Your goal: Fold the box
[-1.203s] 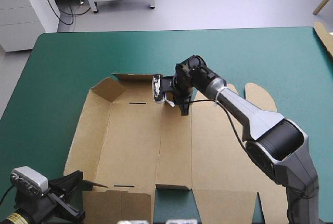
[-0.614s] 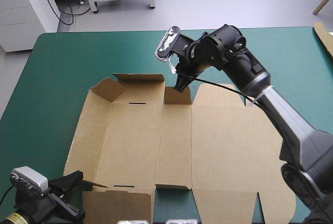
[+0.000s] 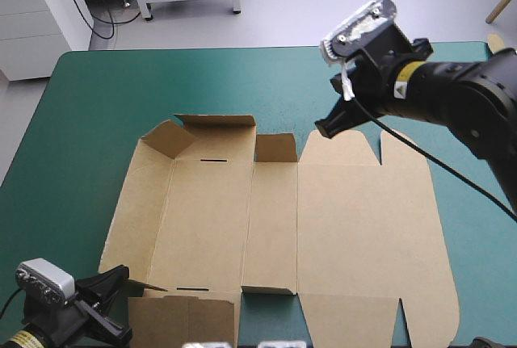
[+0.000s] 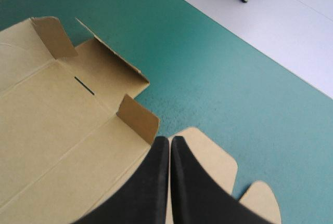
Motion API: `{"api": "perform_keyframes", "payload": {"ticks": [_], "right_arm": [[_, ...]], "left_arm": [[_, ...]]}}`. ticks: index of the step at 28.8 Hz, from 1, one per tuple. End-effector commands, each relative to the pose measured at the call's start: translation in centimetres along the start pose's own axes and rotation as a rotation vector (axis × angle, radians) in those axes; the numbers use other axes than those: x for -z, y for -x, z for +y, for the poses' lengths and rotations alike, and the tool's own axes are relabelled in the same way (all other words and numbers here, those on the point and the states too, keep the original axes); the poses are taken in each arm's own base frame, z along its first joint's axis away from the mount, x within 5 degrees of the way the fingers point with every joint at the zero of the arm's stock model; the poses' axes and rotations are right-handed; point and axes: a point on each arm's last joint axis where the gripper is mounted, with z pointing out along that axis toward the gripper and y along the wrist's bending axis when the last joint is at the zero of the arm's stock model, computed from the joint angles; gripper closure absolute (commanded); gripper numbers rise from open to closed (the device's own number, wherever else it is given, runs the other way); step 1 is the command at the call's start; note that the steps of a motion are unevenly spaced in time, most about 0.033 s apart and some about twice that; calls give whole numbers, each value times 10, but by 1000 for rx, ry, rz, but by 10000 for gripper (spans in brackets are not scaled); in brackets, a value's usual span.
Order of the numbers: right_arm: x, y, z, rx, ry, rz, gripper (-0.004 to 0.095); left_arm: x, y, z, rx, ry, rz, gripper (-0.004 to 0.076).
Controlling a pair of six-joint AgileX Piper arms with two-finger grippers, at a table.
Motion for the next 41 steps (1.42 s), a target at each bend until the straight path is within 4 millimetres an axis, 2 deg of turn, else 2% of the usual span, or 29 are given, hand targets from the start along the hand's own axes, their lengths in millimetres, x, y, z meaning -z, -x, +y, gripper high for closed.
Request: {"api": "perform_keyframes", "payload": {"ticks": [1,3,8,17,24,30,32,35,39,41], "right_arm": [[29,-31,-5,-57,-84,-18,922],[32,-64,-1,-97,-99,48,922],[36,-127,13,-141,-80,122,922],[42,-220,32,-224,-73,68,922],[45,-267,46,-254,-29,-51,923],[44,-292,53,-264,-16,-83,923],[41,-297,54,-266,-13,-74,923],[42,-298,55,-267,-7,-81,924],[42,-298,55,-265,-5,-81,924],[42,-298,55,-265,-5,-81,924]], "left_arm": [[3,13,-2,13,-19,-79,731],[3,13,-2,13,-19,-79,731],[3,13,-2,13,-19,-79,731],[3,13,-2,13,-19,-79,731],[3,13,-2,13,-19,-79,731],[3,13,-2,13,-19,-79,721],[3,13,-2,13,-19,-79,684],[3,13,-2,13,-19,-79,570],[3,13,-2,13,-19,-79,322],[3,13,-2,14,-21,-79,231]]}}
